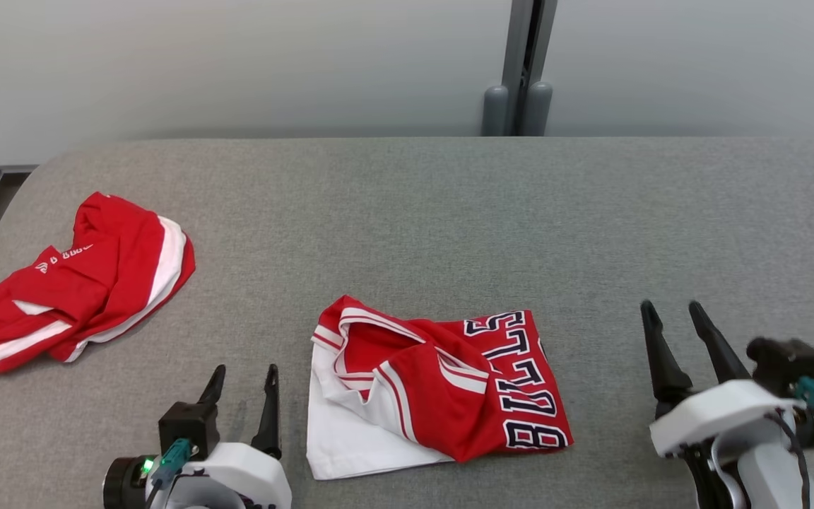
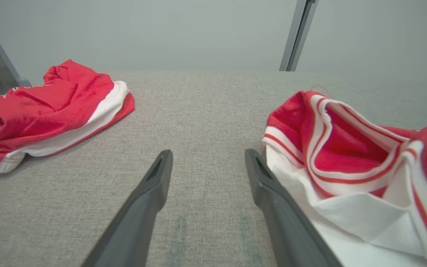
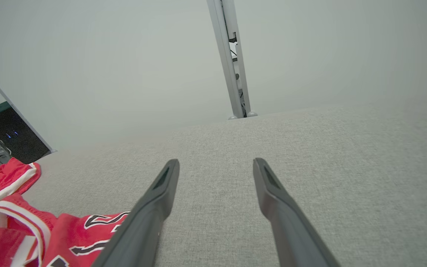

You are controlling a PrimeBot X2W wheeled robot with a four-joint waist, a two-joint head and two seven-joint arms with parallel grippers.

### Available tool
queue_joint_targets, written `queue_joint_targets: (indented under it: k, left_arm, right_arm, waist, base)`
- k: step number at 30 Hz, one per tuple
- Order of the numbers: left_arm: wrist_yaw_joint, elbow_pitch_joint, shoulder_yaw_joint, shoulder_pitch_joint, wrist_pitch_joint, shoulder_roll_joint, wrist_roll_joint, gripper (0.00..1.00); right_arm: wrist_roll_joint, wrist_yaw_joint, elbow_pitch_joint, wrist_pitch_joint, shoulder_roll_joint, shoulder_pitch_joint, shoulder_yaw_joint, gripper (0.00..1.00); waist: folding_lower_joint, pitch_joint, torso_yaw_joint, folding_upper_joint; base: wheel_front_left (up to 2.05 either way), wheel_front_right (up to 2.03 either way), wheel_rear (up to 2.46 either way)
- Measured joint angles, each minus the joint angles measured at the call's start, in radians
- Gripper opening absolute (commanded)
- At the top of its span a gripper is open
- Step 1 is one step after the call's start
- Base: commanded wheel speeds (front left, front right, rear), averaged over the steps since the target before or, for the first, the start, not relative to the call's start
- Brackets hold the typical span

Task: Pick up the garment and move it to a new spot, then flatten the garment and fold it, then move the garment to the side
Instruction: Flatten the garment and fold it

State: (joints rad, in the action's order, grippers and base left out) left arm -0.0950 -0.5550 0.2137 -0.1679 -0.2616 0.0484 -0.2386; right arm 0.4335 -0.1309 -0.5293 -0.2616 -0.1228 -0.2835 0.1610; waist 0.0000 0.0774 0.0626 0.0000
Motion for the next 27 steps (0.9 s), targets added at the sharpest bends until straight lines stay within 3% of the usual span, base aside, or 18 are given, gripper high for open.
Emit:
queue_joint_targets:
  k: [13, 23, 27]
  left_arm:
    - [-0.002, 0.069, -0.078, 0.108, 0.000, 0.000, 0.043, 1.00]
    - [-0.001, 0.088, -0.090, 0.146, 0.000, 0.000, 0.045, 1.00]
    - [0.007, 0.088, -0.076, 0.143, 0.000, 0.000, 0.034, 1.00]
  right_arm:
    - [-0.207, 0.000, 0.082, 0.000, 0.058, 0.162, -0.104, 1.00]
    - [-0.215, 0.000, 0.088, 0.000, 0.072, 0.196, -0.123, 1.00]
    - [-0.209, 0.000, 0.092, 0.000, 0.072, 0.187, -0.066, 1.00]
  waist:
    - [0.0000, -0.051, -0.038, 0.0000]
    - [0.0000, -0.068, -0.034, 0.0000]
    - [0.0000, -0.052, -0.026, 0.0000]
  base:
    - [0.00, 0.00, 0.00]
    - [0.00, 0.00, 0.00]
    - [0.00, 0.00, 0.00]
